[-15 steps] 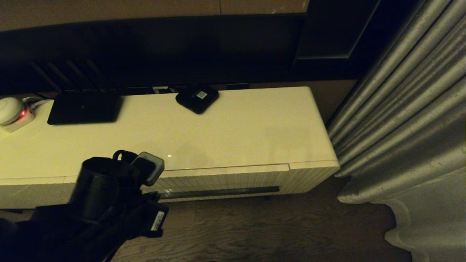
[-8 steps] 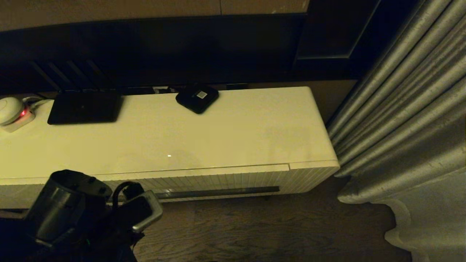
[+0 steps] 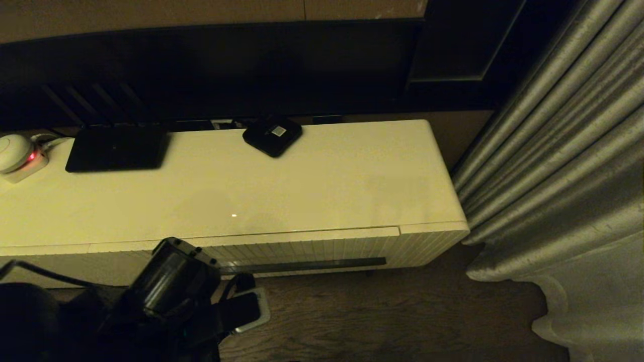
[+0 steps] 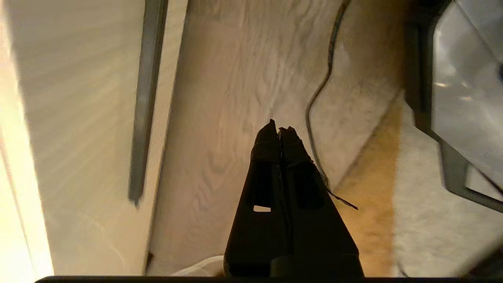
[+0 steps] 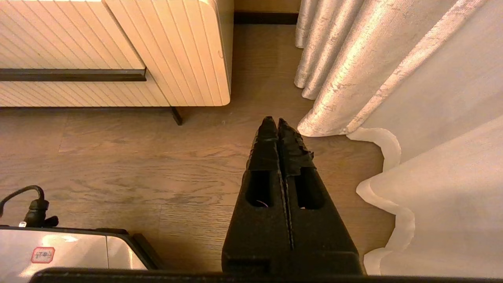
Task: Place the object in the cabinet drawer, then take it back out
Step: Open the drawer
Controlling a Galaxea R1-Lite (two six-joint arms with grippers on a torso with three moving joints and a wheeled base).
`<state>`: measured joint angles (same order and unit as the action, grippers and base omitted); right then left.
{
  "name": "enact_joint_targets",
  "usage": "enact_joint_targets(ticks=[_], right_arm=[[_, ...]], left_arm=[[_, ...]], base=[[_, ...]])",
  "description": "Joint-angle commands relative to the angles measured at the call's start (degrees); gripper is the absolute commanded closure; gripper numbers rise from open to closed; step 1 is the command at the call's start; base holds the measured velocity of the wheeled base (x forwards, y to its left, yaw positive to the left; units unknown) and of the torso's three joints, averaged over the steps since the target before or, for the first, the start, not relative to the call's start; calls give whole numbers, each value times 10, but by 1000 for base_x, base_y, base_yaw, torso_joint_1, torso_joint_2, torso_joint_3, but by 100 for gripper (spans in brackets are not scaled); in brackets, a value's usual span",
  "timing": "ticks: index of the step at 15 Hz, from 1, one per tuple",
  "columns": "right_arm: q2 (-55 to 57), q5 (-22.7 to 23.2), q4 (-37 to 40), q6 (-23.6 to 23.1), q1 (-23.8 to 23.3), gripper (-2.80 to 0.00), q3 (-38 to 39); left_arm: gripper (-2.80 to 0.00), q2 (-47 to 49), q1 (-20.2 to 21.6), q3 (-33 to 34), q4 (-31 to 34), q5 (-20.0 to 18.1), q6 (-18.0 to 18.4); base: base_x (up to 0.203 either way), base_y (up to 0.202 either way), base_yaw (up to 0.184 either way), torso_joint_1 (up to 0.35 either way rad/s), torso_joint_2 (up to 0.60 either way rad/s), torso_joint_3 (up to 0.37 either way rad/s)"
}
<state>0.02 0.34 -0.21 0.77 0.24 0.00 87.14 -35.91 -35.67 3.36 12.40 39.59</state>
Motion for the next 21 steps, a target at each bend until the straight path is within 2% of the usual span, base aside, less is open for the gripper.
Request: enact_joint_targets(ticks=[1,3,4,11,13,17,21], right_arm=[[1,0,0,0,0,0,0],[1,0,-1,0,0,0,0],[1,0,-1,0,0,0,1],[1,0,0,0,0,0,0],[1,0,0,0,0,0,0],[1,0,-1,0,0,0,0],[1,0,0,0,0,0,0]], left_arm=[[0,66,-3,-3,-22,1,14],[0,85,-5,-14,-24,2,11],[-280,88,-6,-20,-25,1,8],[-280,130,-10,-23,-24,6,15],[-280,153,-11,-27,-28,10,26],[-280,191,-10,-19,-85,18,77],[-280,213,4,-23,-108,23,133]], base=[[0,0,0,0,0,0],[0,0,0,0,0,0],[0,0,0,0,0,0],[0,0,0,0,0,0],[0,0,0,0,0,0],[0,0,0,0,0,0],[0,0,0,0,0,0]])
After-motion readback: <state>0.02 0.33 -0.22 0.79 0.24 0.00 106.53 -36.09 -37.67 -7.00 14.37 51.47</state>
